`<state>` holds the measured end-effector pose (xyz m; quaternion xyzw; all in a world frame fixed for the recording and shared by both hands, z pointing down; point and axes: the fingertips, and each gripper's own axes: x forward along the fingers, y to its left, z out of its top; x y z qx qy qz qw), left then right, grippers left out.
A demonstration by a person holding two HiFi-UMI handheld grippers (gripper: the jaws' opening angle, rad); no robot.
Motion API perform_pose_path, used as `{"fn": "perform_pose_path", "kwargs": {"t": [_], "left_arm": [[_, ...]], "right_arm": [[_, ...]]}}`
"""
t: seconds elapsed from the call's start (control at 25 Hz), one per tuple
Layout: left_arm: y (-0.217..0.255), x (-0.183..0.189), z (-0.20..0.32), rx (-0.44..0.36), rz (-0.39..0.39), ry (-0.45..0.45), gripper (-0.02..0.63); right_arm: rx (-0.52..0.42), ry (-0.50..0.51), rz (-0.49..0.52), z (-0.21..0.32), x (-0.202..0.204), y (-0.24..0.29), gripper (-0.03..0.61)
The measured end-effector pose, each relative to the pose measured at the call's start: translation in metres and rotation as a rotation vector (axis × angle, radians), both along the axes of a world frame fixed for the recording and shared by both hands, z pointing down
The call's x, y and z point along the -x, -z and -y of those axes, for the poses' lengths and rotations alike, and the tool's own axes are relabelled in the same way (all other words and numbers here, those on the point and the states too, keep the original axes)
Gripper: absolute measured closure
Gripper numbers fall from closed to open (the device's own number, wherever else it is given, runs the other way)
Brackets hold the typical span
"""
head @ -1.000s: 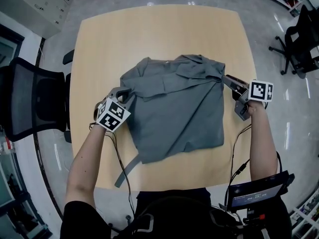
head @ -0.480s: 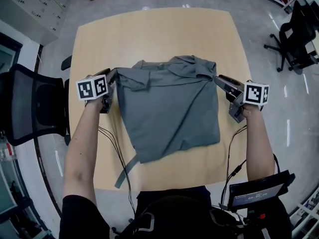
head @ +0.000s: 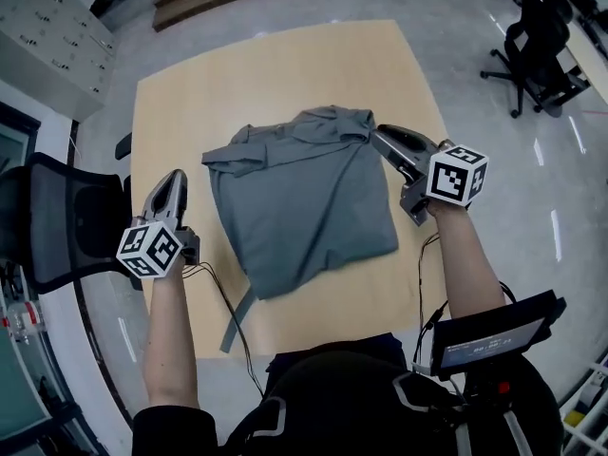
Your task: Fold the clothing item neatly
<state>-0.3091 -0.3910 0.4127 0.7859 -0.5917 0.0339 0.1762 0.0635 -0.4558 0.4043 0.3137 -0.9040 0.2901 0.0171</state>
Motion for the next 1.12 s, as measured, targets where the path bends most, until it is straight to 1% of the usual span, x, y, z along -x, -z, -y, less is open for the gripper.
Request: {"fn": "perform_pose_path", "kwargs": {"t": [0.04, 0.08, 0.2, 0.32, 0.4, 0.48, 0.56, 0.68, 0.84, 1.04, 1.12], "left_arm": [[0.018, -0.008, -0.012, -0.041, -0.009, 0.002, 0.612], [0.035, -0.017, -0.024, -0.079, -0.018, 0.002, 0.612], [0.074, -0.043, -0.052, -0.162, -0.043, -0.016, 0.613], [0.098, -0.069, -0.077, -0.193, -0.053, -0.046, 0.614], [0.112, -0.078, -0.1, -0.205, -0.058, -0.06, 0.614], [0.126, -0.084, -0.127, -0.232, -0.039, -0.079, 0.614], [0.133, -0.088, -0.144, -0.255, -0.008, -0.096, 0.614], [0.132, -0.095, -0.159, -0.264, 0.0, -0.113, 0.614], [0.131, -0.089, -0.215, -0.255, 0.029, -0.143, 0.614], [0.138, -0.079, -0.283, -0.294, -0.042, -0.178, 0.614], [0.142, -0.077, -0.307, -0.303, -0.054, -0.193, 0.614]], "right_arm": [[-0.034, -0.002, -0.01, -0.005, 0.003, 0.012, 0.523], [-0.062, -0.001, -0.015, -0.011, 0.006, 0.024, 0.551], [-0.134, 0.019, -0.032, -0.027, 0.017, 0.052, 0.566], [-0.191, 0.029, -0.063, -0.044, 0.023, 0.069, 0.569], [-0.222, 0.033, -0.077, -0.064, 0.027, 0.079, 0.569], [-0.258, 0.037, -0.098, -0.09, 0.034, 0.09, 0.569], [-0.285, 0.038, -0.107, -0.103, 0.039, 0.098, 0.569], [-0.291, 0.032, -0.103, -0.114, 0.042, 0.099, 0.569], [-0.316, -0.001, -0.12, -0.177, 0.057, 0.111, 0.569], [-0.321, -0.064, -0.135, -0.259, 0.069, 0.121, 0.569], [-0.333, -0.074, -0.152, -0.288, 0.073, 0.122, 0.569]]}}
